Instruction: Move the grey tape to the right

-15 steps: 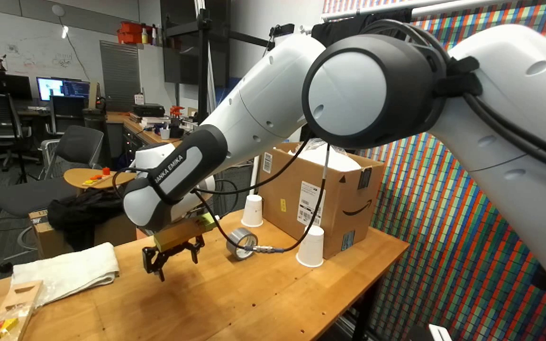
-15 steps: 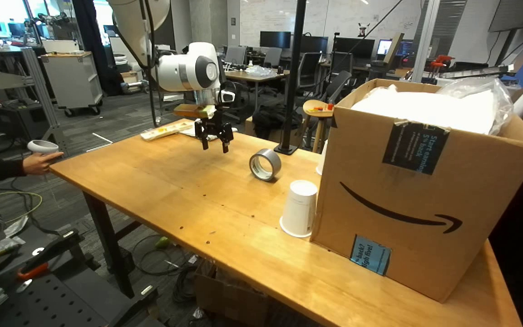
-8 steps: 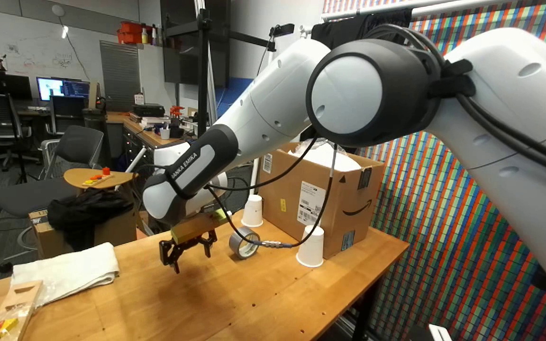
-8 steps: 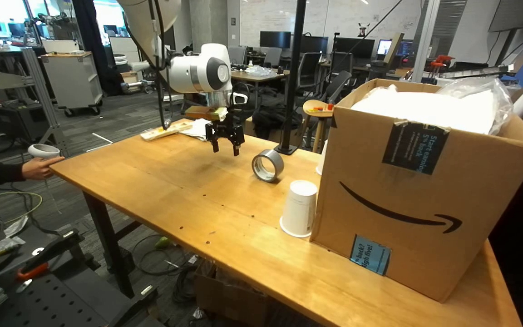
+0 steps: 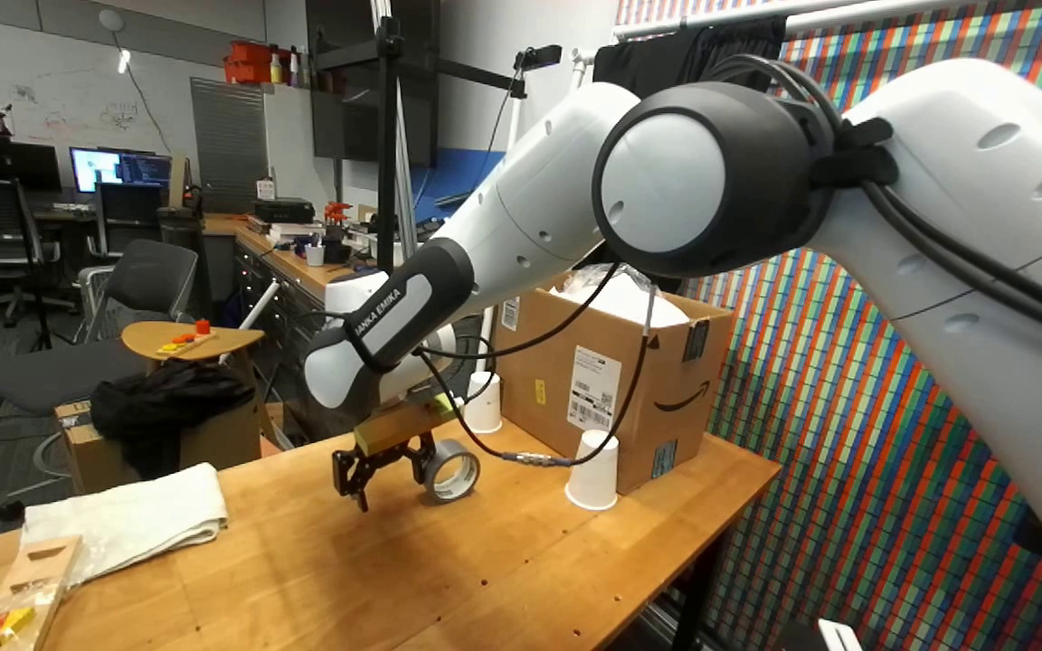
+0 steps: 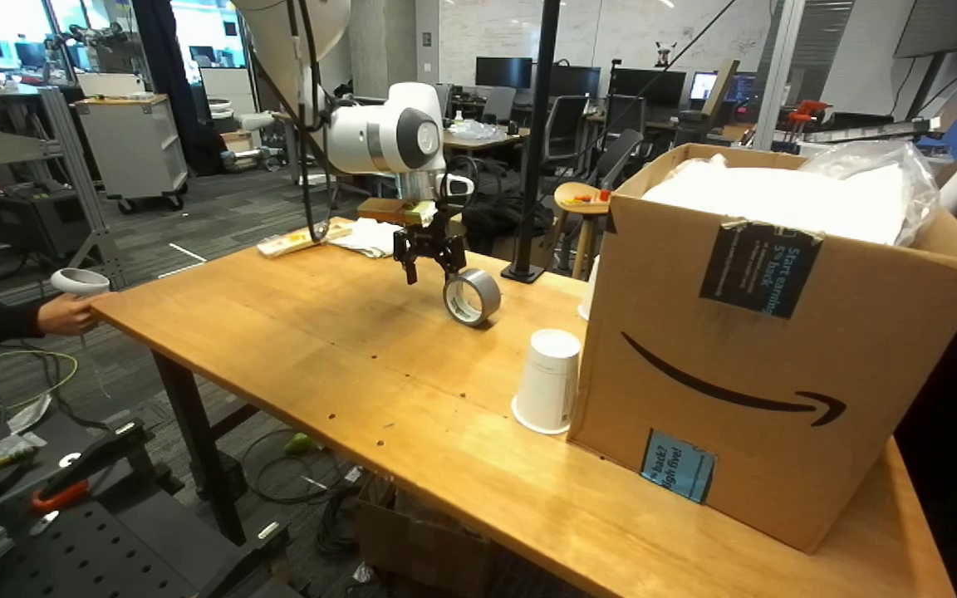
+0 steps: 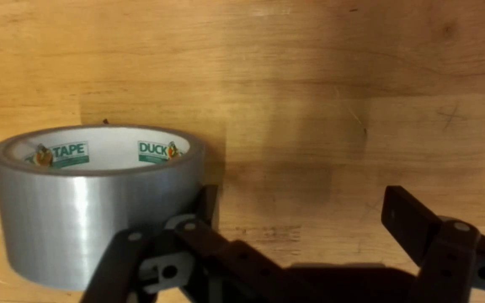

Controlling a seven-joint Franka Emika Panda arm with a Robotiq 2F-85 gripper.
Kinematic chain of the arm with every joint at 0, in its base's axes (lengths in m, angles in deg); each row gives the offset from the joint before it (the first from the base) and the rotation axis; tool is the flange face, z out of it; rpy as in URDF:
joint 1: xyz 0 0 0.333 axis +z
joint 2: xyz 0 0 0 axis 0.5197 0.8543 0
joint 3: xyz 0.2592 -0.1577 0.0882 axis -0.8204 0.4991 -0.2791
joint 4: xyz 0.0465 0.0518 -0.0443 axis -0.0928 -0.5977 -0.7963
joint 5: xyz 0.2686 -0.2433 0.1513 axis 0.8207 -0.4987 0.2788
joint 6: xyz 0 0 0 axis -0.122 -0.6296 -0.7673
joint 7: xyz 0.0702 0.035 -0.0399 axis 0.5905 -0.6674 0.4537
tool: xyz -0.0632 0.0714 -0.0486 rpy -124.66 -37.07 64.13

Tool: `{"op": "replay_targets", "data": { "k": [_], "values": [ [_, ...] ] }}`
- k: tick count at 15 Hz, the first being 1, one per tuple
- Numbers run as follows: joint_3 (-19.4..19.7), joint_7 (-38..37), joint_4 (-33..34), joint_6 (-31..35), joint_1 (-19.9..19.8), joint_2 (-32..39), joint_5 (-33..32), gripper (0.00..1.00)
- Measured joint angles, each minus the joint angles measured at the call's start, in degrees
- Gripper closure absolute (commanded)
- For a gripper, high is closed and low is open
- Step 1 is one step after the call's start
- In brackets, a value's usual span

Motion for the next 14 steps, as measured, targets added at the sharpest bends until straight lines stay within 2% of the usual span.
{"op": "replay_targets", "data": {
  "k": [14],
  "values": [
    [0.6,1.1,-2.0,0.9,-2.3,-1.3,0.0,0.00]
  ]
}}
